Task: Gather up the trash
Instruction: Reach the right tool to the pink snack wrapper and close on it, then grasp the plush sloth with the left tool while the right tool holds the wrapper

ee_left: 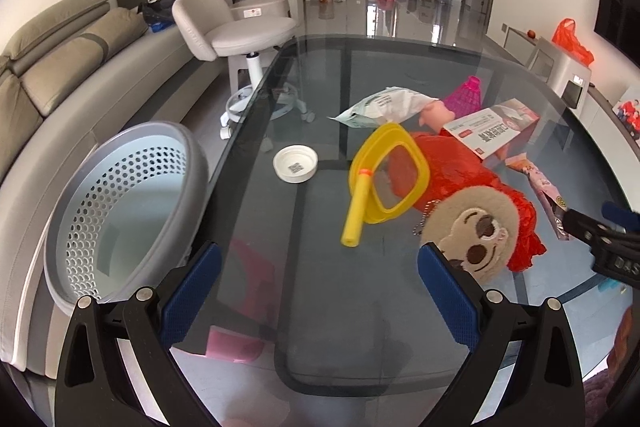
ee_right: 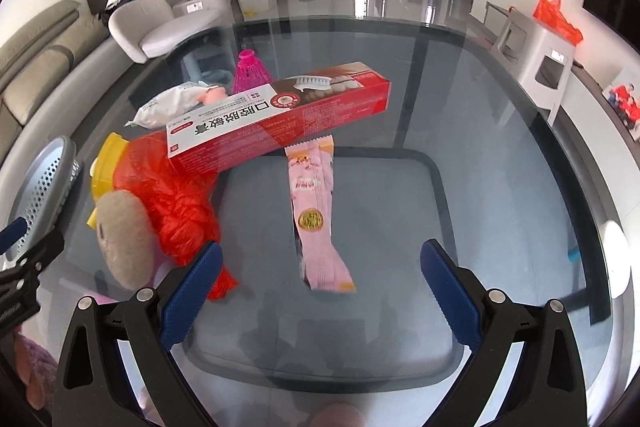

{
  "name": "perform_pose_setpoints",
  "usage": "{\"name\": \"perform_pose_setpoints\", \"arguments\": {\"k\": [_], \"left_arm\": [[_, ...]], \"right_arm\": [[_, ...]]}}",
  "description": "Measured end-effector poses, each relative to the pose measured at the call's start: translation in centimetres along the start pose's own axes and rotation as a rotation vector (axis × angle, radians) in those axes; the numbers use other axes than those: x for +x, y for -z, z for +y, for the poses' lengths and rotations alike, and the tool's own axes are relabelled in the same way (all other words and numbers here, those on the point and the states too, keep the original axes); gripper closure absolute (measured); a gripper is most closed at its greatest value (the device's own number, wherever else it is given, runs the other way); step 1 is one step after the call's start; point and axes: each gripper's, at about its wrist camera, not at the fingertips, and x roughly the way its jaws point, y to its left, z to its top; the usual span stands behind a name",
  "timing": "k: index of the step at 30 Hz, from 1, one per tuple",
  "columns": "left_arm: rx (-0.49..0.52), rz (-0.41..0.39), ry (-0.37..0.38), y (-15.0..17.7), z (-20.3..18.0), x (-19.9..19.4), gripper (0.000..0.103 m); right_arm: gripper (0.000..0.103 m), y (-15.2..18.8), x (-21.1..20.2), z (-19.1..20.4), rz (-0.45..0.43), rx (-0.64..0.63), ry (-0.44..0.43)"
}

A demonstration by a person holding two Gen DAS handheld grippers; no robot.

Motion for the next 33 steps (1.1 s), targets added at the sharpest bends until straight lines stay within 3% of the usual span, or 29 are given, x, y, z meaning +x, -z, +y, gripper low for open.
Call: {"name": "perform_pose_setpoints", "arguments": {"k": [16, 24, 27, 29, 33], "left_arm": [[0.018, 0.01, 0.021, 0.0, -1.0, 0.8, 0.007], [0.021, 0.003, 0.03, 0.1, -1.2, 0.7, 0.007], [0.03, -0.003, 0.038, 0.1, -1.5, 0.5, 0.007], [0.035, -0.009, 0.042, 0.1, -1.6, 0.5, 0.007], [0.034, -0.017, 0.061, 0.0, -1.8, 0.3, 0.007]], "right_arm": [[0.011, -2.2, 4.7, 0.3, 0.085, -0.006, 0.014], [0.041, -2.2, 5.5, 0.9, 0.119, -0.029, 0.013], [0.058, -2.2, 5.5, 1.0, 0.124, -0.037, 0.006], [0.075, -2.1, 5.3, 1.1, 0.121, -0.046, 0.001], [0.081, -2.2, 4.9, 1.2, 0.113, -0.041, -0.019]]}}
